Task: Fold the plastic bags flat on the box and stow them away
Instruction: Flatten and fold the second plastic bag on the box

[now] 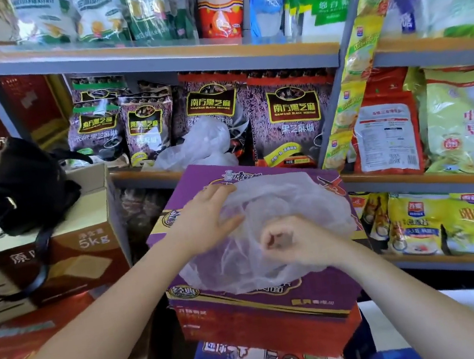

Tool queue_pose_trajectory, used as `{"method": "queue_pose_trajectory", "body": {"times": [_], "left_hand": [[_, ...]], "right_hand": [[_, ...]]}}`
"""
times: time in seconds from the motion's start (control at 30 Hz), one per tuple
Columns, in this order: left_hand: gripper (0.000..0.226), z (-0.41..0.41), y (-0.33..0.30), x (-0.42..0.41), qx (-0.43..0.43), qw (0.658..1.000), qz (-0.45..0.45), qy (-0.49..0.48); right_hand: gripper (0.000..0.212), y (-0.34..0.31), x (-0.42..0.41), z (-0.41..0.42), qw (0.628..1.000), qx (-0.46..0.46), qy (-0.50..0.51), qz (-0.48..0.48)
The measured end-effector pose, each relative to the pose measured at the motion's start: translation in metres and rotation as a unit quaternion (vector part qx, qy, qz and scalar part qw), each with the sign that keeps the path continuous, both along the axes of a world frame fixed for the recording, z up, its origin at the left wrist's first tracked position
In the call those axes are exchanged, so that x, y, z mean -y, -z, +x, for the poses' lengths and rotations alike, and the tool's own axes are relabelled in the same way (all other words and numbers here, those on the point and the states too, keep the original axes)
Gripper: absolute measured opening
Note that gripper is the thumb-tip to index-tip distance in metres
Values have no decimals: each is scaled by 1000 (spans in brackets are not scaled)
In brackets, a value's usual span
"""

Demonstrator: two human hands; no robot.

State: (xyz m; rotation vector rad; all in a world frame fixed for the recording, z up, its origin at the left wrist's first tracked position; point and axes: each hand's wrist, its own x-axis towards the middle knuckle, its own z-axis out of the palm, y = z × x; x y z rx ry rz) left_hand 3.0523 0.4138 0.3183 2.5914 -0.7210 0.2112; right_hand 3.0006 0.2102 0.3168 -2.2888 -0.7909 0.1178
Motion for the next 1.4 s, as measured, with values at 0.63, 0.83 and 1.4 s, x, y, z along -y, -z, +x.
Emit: {"method": "queue_pose_trajectory", "body": {"times": [0.63,0.83,1.4], "left_hand": [[17,31,14,-35,-52,959,-228,158],[56,48,-23,-35,-237,933,-260,76],[17,32,-46,-33,-100,948,-301,24]], "right_hand": [[19,0,41,52,895,86,438,27],[46,-40,21,41,921,154,314,173],[32,-48,14,16,989,10,123,-79]]}}
